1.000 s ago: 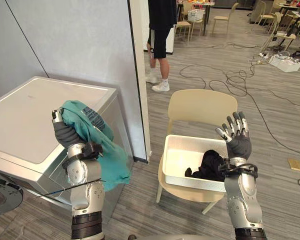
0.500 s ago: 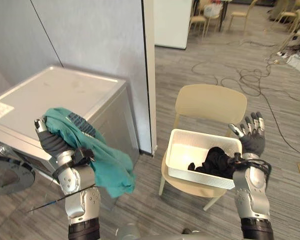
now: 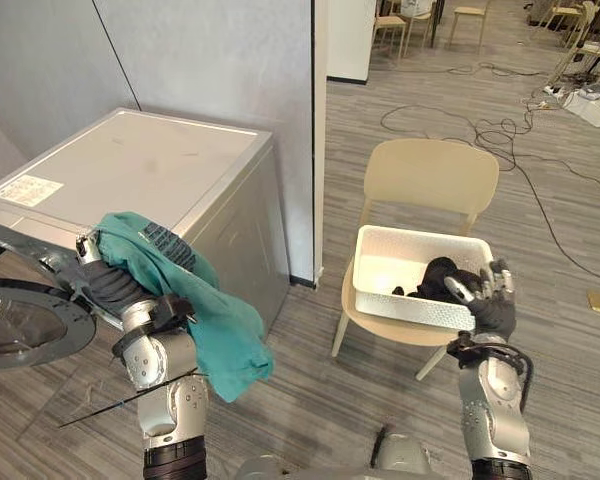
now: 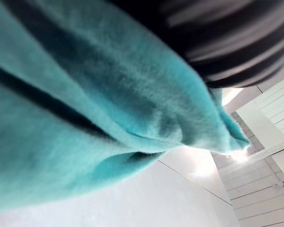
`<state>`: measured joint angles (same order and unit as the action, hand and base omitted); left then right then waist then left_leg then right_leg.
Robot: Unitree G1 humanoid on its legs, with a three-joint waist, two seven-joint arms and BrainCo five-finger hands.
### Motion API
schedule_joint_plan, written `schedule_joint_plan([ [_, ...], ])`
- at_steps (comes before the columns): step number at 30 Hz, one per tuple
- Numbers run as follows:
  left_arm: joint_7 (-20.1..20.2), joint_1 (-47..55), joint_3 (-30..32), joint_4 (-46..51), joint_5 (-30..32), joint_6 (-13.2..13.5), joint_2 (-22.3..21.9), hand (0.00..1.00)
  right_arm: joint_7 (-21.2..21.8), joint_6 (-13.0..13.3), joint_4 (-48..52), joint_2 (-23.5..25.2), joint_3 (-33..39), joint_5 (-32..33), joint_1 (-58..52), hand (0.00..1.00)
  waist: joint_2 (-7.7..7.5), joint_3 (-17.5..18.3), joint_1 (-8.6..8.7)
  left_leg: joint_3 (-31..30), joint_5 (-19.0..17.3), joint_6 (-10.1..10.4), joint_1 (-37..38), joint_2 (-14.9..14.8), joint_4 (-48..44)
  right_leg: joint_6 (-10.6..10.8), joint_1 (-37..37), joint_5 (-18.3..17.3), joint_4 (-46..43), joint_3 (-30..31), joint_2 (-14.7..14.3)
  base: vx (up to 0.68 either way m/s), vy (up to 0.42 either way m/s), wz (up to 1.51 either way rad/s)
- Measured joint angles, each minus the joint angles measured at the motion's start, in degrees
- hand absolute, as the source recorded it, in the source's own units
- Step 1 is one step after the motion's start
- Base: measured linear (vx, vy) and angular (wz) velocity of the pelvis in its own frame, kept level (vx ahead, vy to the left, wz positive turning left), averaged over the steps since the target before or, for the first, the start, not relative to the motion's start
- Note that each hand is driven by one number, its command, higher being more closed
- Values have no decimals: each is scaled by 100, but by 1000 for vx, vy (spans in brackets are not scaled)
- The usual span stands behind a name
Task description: Pick up the laundry basket with both hands and put the clothes into the washing machine.
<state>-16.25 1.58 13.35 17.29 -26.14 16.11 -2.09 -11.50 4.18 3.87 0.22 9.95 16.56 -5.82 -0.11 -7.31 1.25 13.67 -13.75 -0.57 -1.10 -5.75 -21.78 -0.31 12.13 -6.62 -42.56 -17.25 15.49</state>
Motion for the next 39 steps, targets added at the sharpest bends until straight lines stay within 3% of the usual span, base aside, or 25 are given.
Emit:
schedule_joint_plan([
  [1, 0, 45, -21, -1, 0, -1, -17, 100, 49, -2, 37, 3, -57, -39, -30, 0, -76, 40, -44, 3, 18, 17, -16, 2, -1, 77, -126, -205, -208, 32, -63, -75, -82, -12],
  [4, 0, 234, -39, -38, -2, -25, -131, 100, 174, -4, 359, 8, -117, -139, -151, 0, -365, 117, -175, -133, 363, 67, -246, 130, 181, 874, -322, -795, -231, 851, -394, -96, -144, 25],
  [5, -2, 260, -27, -48, -3, -62, -189, 100, 167, -3, 426, 2, -49, -145, -165, 0, -482, 162, -197, -264, 510, 121, -261, 207, 319, 1019, -397, -899, 114, 1133, -536, -103, -183, 57],
  [6, 1, 402, -35, -54, -1, -83, -190, 100, 125, -4, 466, -11, -8, -295, -196, 0, -404, 273, -243, -367, 749, 133, -364, 274, 698, 1040, -553, -1033, 922, 1403, -766, -70, -123, 30],
  [7, 4, 463, -25, -31, 0, -81, -214, 100, 90, -8, 523, -40, 13, -436, -191, 0, -342, 346, -298, -387, 849, 107, -467, 229, 900, 891, -638, -1119, 1327, 1533, -923, -139, -151, 12],
  [8, -4, 474, 28, 20, 2, -63, -240, 100, -31, -25, 740, -57, 13, -873, -179, 0, -298, 330, -389, -375, 1066, 177, -771, 199, 981, 349, -535, -1212, 1689, 1848, -1063, -187, -150, 19],
  [9, -9, 548, 28, 25, 3, -98, -230, 100, -192, -117, 807, -79, 25, -1563, -209, 0, -175, 236, -385, -477, 1298, 237, -905, 184, 1059, 275, -420, -1087, 1725, 1727, -1154, -207, -155, 29],
  [10, -8, 612, 19, 42, 3, -100, -222, 100, -247, -176, 810, -67, 11, -1801, -240, 0, -172, 225, -399, -535, 1367, 249, -917, 181, 1127, 258, -380, -1075, 1708, 1700, -1171, -167, -78, 41],
  [13, -11, 816, -53, 277, 1, -121, -216, 100, -363, -292, 1190, -77, 70, -2427, -530, 0, -196, 177, -332, -725, 1463, 359, -1067, 109, 1145, 138, -367, -1094, 1554, 1255, -1123, -182, -101, 61],
  [16, -5, 869, -159, 711, -21, -112, -197, 100, -357, -315, 1597, -74, 304, -2826, -940, 0, -260, 128, -179, 302, 1196, 30, -1467, -452, 418, -12, -385, -962, 1672, 559, -923, -121, -26, 96],
  [18, 11, 881, -234, 744, -39, -112, -198, 100, -327, -367, 1571, -79, 363, -2984, -1274, 0, -269, 121, -171, 518, 1010, -118, -1523, -744, -242, -10, -485, -922, 1677, 228, -766, -69, 91, 102],
  [22, 45, 979, -262, 588, -188, -94, -147, 100, -305, -540, -210, 18, 615, -3293, -1532, 0, -289, 125, -23, 394, 660, -156, -1199, -1296, -834, 398, -889, -685, 2034, -442, -259, -16, 283, 96],
  [23, 81, 970, -268, 457, -221, -79, -148, 100, -292, -606, -724, 35, 734, -3294, -1548, 0, -213, 164, -2, 471, 664, -159, -1139, -1444, -751, 533, -959, -611, 2132, -589, -163, 75, 621, 133],
  [24, 92, 944, -286, 207, -257, -56, -197, 100, -244, -722, -1523, -5, 945, -3287, -1540, 0, 6, 190, 76, 742, 673, 8, -944, -1606, -311, 842, -1103, -543, 2246, -847, -16, 63, 479, 122],
  [25, 93, 910, -312, 97, -257, -50, -208, 100, -215, -740, -1889, 3, 992, -3283, -1483, 0, 39, 218, 120, 864, 539, 199, -935, -1460, -243, 953, -1165, -538, 2282, -942, 84, 102, 523, 133],
  [27, 63, 706, -365, -267, -331, -52, -209, 100, -92, -814, -2876, 161, 980, -3212, -1366, 0, -213, 135, 91, 919, 473, 309, -1144, -934, -289, 1088, -1381, -299, 2685, -1096, 480, 119, 487, 108],
  [28, 61, 711, -403, -313, -361, -57, -209, 100, -54, -816, -3116, 213, 980, -3147, -1321, 0, -243, 113, 89, 815, 360, 349, -1282, -799, -411, 1170, -1475, -130, 2868, -1210, 560, 106, 440, 85],
  [31, 74, 708, -477, -556, -342, -110, -166, 100, 49, -806, -3475, 205, 994, -2894, -1094, 0, -278, 72, 69, 706, -123, 178, -1427, -393, -821, 1160, -1681, 180, 2809, -1285, 929, 106, 410, 56],
  [32, 104, 708, -563, -667, -341, -156, -159, 100, 60, -800, -3529, 163, 974, -2792, -1068, 0, -292, 56, 72, 679, -322, 87, -1301, -185, -870, 979, -1629, 267, 2300, -1229, 1248, 106, 373, 42],
  [33, 111, 720, -637, -678, -339, -222, -153, 100, 61, -800, -3586, 106, 929, -2763, -1035, 0, -267, 30, 69, 671, -488, -15, -1122, 13, -804, 302, -1354, 516, 1500, -1046, 1592, 160, 437, 35],
  [34, 115, 719, -667, -675, -332, -223, -153, 100, 65, -800, -3628, 60, 872, -2761, -1008, 0, -223, 4, 56, 664, -524, -64, -1012, 78, -742, -187, -1131, 661, 1069, -902, 1724, 136, 261, 17],
  [35, 111, 718, -690, -656, -290, -215, -168, 100, 82, -805, -3723, 19, 683, -2756, -917, 0, -120, -67, 76, 637, -587, -166, -796, 135, -615, -578, -543, 465, -54, -413, 1685, 208, 318, -1],
  [36, 107, 719, -699, -657, -289, -216, -89, 100, 153, -801, -3722, 56, 470, -2735, -910, 0, -122, -94, 90, 612, -574, -245, -523, 210, -398, -386, -108, -8, -940, -5, 1302, 225, 280, -2],
  [37, 107, 719, -713, -657, -289, -216, -67, 100, 176, -800, -3721, 80, 375, -2728, -923, 0, -89, -115, 101, 605, -551, -285, -387, 245, -259, -299, 43, -200, -1199, 93, 1069, 287, 313, 7],
  [39, 115, 695, -938, -659, -289, -212, 15, 100, 177, -735, -3654, 98, 244, -2702, -994, 0, -143, -95, 172, 531, -433, -282, 117, 488, 316, -15, 440, -742, -1218, -11, 270, 290, 244, 26],
])
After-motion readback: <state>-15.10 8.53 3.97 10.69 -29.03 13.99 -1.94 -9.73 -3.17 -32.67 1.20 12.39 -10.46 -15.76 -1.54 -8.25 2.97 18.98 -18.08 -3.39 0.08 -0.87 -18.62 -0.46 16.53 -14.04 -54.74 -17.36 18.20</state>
